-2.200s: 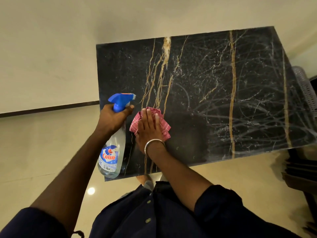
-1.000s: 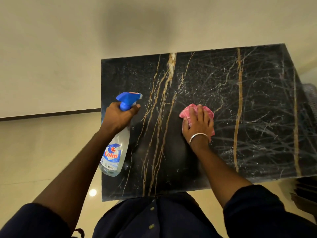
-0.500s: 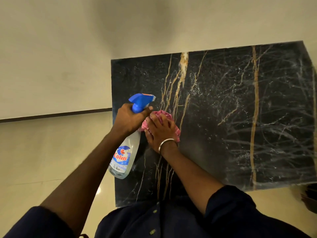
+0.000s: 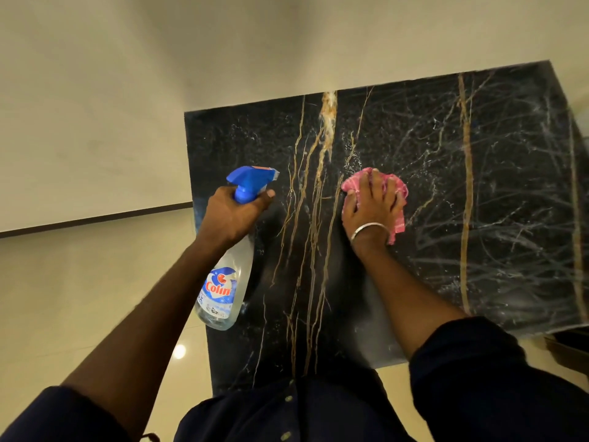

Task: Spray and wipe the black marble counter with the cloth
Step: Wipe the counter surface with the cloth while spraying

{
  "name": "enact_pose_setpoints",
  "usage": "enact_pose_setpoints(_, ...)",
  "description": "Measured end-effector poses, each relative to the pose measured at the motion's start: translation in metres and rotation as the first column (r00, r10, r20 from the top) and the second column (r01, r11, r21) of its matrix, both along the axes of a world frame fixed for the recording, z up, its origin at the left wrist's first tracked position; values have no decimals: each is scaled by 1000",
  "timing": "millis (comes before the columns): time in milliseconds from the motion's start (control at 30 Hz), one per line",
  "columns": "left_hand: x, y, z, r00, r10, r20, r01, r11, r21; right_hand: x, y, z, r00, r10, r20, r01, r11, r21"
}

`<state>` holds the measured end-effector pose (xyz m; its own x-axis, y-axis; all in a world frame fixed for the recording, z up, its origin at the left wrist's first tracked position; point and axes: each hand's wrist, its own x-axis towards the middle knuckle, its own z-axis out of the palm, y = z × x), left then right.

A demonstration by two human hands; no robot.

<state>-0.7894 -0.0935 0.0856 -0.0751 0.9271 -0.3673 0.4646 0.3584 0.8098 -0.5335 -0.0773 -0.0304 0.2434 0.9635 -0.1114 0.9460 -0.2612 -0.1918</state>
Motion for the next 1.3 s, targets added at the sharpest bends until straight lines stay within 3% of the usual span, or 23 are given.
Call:
enact_pose_setpoints(200,7,3,0,999,26,-37,-26,1000,1,-126,-11,6,921,386,-52,-389,919,-62)
enact_pose_setpoints(267,6,5,0,998,39,-56,-39,999,4,-133,-11,6,901,428,-72,-432,900,-58)
enact_pose_setpoints(400,0,11,0,999,48,-25,-49,999,-11,-94,3,-2,916,401,-3,-401,916,12)
enact_pose_setpoints(633,-6,16,1,1000,11,3,-11,1000,-11,21,51,-2,997,-8,73,3,997,77)
enact_pose_setpoints(800,-12,15,-4,1000,8,24,-8,1000,-11,7,55,0,981,-175,86,168,982,82)
enact_pose_setpoints(933,-8,15,-8,998,36,48,-35,999,-17,-54,38,4,997,45,62,-48,997,54)
enact_pose_setpoints(1100,3,25,-10,997,80,24,-80,997,-12,-115,25,-1,939,343,36,-342,939,-26)
enact_pose_setpoints(1200,8,34,-9,994,106,27,-107,993,42,-94,36,-1,930,367,35,-368,930,20)
enact_pose_setpoints(1300,12,46,-7,989,132,59,-135,989,60,-48,59,-1,973,230,31,-232,970,68)
